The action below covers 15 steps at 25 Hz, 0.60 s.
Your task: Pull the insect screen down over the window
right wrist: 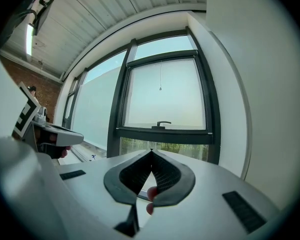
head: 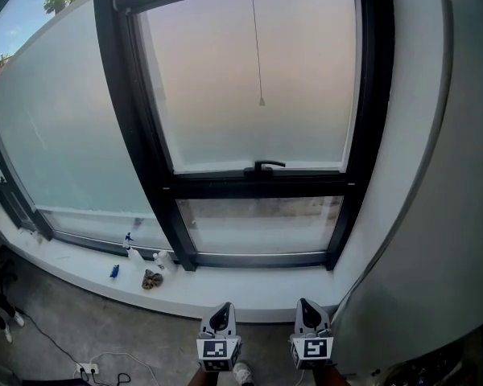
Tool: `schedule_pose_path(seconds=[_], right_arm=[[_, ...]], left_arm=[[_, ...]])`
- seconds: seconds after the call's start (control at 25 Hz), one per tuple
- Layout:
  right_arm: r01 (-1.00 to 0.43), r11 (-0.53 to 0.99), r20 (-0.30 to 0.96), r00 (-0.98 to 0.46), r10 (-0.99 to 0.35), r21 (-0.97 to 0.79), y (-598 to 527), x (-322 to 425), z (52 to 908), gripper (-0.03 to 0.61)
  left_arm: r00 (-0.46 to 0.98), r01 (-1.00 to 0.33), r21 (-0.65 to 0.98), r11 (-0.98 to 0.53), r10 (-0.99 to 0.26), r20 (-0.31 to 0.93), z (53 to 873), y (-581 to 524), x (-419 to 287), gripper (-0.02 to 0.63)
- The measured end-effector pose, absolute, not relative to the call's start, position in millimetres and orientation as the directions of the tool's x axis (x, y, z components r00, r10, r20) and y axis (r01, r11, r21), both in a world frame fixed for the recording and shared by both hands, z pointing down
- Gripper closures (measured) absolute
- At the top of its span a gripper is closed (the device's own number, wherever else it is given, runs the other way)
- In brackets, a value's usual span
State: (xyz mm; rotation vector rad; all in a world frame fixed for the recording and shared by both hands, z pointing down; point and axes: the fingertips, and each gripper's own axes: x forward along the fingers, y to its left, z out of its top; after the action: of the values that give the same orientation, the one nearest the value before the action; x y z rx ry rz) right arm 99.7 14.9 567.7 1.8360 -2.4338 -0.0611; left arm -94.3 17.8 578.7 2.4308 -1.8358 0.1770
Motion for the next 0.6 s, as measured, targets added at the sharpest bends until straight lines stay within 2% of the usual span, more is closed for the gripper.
schedule_pose_path(seconds=[0.2, 0.36, 0.6], right_arm=[[-0.966, 0.246, 0.063, -0.241, -0.968, 0.076, -21, 85, 565, 0.575], [-0.951, 0.293, 0.036, -0.29, -0.956, 0.096, -45, 63, 556, 0.575], [-0.965, 0.243, 0.047, -0.239, -0.97, 0.1, -81, 48, 558, 0.575]], left_arm=[[0.232, -0.972, -0.005, -0.236, -0.958, 0.169, 571, -16, -125, 0.611], [0.261, -0.965, -0.001, -0.264, -0.954, 0.148, 565, -47, -134, 0.612], [0.278, -0.958, -0.024, -0.284, -0.95, 0.142, 559, -88, -157, 0.612]])
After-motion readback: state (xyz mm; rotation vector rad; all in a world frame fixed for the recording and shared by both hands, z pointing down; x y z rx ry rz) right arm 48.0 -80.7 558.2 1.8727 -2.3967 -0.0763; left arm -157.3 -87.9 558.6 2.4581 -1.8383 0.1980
